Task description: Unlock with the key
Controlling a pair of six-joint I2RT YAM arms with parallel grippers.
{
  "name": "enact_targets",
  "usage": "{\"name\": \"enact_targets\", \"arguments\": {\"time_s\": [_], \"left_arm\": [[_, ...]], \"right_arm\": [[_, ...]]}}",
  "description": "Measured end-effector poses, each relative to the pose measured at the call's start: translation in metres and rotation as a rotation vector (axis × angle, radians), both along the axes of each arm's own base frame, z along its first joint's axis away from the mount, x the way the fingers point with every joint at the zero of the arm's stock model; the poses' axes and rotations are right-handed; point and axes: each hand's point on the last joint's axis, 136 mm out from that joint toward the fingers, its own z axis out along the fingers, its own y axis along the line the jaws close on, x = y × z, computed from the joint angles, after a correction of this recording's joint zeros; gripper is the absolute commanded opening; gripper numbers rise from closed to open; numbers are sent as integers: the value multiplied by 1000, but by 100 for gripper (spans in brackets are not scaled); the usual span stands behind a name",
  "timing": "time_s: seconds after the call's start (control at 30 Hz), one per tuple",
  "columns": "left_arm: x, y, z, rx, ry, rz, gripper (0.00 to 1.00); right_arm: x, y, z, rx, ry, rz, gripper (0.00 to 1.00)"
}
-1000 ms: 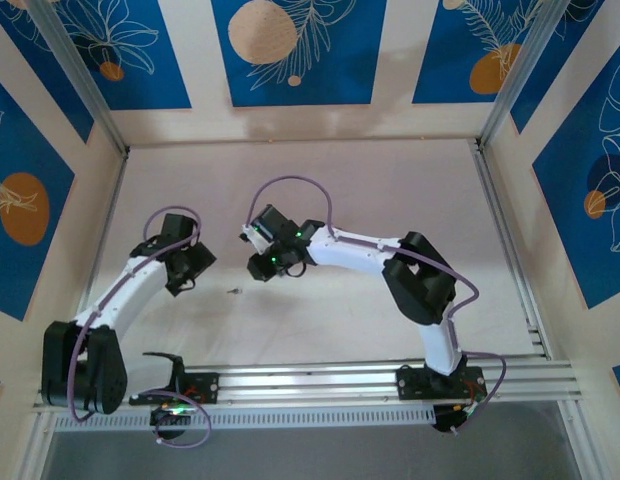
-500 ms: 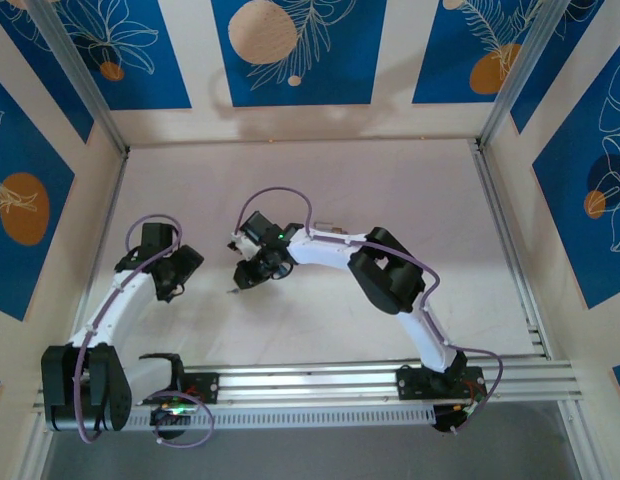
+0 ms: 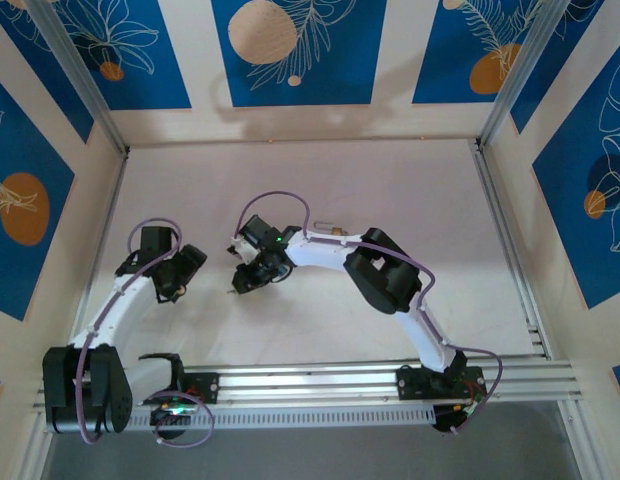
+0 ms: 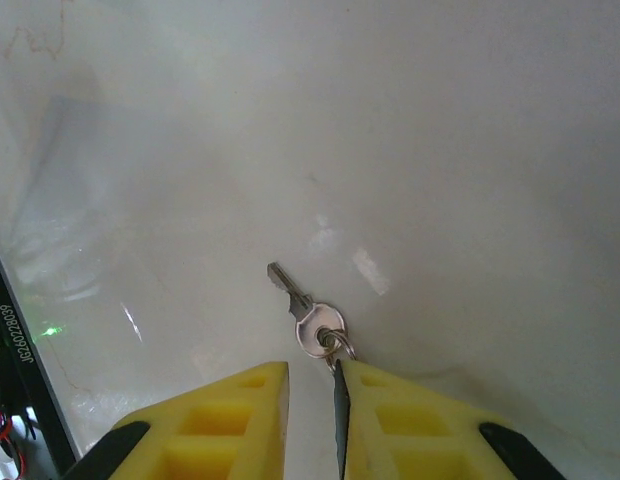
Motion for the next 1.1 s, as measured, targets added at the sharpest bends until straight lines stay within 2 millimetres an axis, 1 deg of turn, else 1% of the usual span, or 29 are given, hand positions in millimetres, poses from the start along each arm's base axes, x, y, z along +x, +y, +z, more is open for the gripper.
{"name": "enact_targets", "arguments": {"time_s": [0.3, 0.6, 0.73, 0.97, 1.03, 1.1], "left_arm": [[3, 0, 9, -9, -42, 3, 86], [4, -3, 5, -42, -48, 12, 85], [6, -4, 7, -47, -58, 10, 85], [4, -4, 3, -51, -55, 9, 85], [4, -4, 3, -51, -54, 9, 85], [5, -5, 3, -53, -58, 8, 85]], "right_arm": [[0, 0, -1, -1, 0, -1, 23], [1, -2, -3, -2, -9, -23, 27], [1, -4, 2, 7, -18, -34, 27], [6, 0, 20, 44, -51, -52, 28], [8, 0, 22, 44, -60, -62, 28], [10, -1, 21, 38, -63, -73, 31]]}}
